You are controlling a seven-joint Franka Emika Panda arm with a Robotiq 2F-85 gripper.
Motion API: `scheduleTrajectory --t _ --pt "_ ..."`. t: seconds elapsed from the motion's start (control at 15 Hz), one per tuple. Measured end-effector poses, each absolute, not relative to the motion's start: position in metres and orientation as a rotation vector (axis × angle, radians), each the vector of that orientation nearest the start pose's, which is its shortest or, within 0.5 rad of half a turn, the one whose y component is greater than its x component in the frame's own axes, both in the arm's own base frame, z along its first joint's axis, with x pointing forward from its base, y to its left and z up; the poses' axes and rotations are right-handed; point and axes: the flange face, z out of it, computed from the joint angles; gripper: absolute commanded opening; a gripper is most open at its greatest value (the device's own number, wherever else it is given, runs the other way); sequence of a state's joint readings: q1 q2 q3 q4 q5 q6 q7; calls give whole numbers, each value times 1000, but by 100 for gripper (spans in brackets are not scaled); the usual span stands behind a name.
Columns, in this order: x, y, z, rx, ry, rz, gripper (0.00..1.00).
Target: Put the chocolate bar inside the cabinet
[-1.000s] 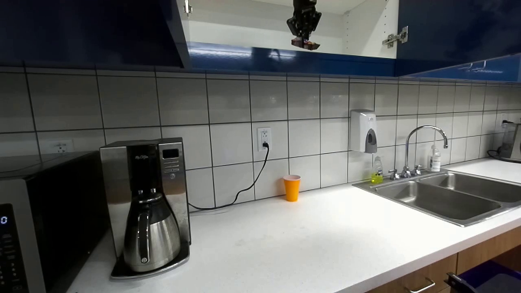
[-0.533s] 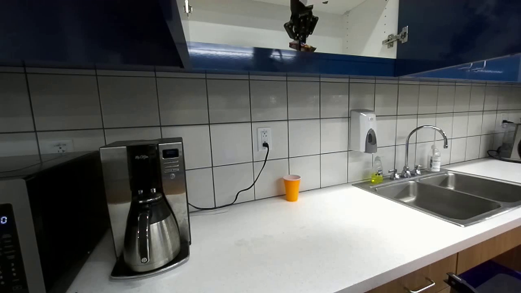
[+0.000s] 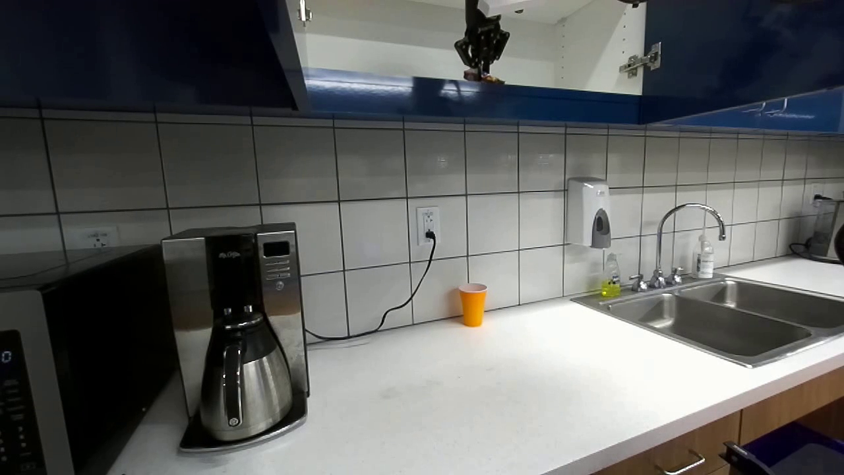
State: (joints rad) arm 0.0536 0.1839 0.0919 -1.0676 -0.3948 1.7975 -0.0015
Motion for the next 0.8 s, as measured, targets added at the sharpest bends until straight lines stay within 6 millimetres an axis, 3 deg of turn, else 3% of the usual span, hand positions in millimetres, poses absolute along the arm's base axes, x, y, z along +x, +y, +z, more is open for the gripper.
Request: scheduleTrajectory --t 0.07,0.2,0.6,0.8 --pt "608 47 787 -3333 -201 -980 46" --pt "613 47 786 -3330 -197 -984 54" --pt "622 44 784 -3325 -170 -993 98" --pt "619 42 790 -3319 -153 -1012 100"
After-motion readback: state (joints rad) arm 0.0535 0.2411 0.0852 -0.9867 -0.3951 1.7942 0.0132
